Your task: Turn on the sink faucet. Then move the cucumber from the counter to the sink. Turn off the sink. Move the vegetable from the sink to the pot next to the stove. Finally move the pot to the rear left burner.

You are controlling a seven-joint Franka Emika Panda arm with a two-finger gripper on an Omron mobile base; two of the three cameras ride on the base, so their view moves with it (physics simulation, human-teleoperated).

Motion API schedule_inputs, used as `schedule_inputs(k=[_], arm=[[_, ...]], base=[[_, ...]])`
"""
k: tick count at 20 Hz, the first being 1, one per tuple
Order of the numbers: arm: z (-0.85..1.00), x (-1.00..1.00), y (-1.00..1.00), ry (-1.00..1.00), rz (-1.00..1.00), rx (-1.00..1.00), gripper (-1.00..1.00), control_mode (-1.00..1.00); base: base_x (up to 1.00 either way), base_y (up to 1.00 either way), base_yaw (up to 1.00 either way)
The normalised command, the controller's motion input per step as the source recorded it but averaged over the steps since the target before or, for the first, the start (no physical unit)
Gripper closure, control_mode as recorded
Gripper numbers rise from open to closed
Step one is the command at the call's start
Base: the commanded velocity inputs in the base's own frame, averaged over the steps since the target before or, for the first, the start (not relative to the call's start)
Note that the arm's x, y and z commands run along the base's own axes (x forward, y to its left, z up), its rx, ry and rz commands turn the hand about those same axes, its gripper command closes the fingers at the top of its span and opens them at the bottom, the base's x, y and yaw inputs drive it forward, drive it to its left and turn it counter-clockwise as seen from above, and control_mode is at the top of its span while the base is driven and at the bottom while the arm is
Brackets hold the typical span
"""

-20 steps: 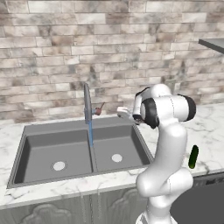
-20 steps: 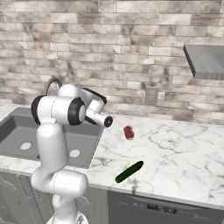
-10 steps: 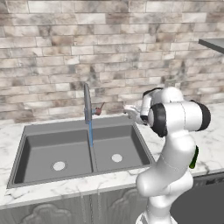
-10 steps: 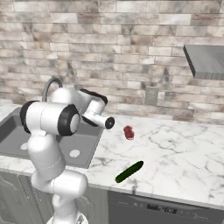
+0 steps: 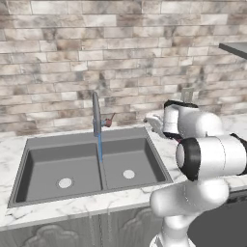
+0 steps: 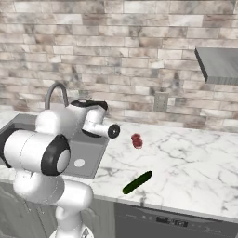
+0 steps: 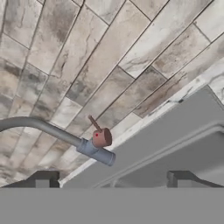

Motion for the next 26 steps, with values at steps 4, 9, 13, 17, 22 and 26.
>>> schedule_inputs(k=[4, 9, 13, 17, 22, 26], arm=[[0.65, -0.61, -0.14, 0.12, -0.12, -0.01, -1.00, -1.00], [0.62, -0.55, -0.14, 0.19, -0.10, -0.04, -1.00, -1.00], [0.33, -0.41, -0.15, 0.28, -0.06, -0.07, -1.00, -1.00], [0.04, -0.24, -0.16, 0.36, -0.01, -0.15, -1.00, -1.00], [0.00, -0.16, -0.32, 0.42, 0.00, -0.15, -1.00, -1.00], [-0.18, -0.16, -0.45, 0.42, 0.00, -0.11, -1.00, -1.00]], base=[[0.00, 0.00, 0.00], [0.00, 0.00, 0.00], [0.00, 0.00, 0.00], [0.00, 0.00, 0.00], [0.00, 0.00, 0.00], [0.00, 0.00, 0.00]])
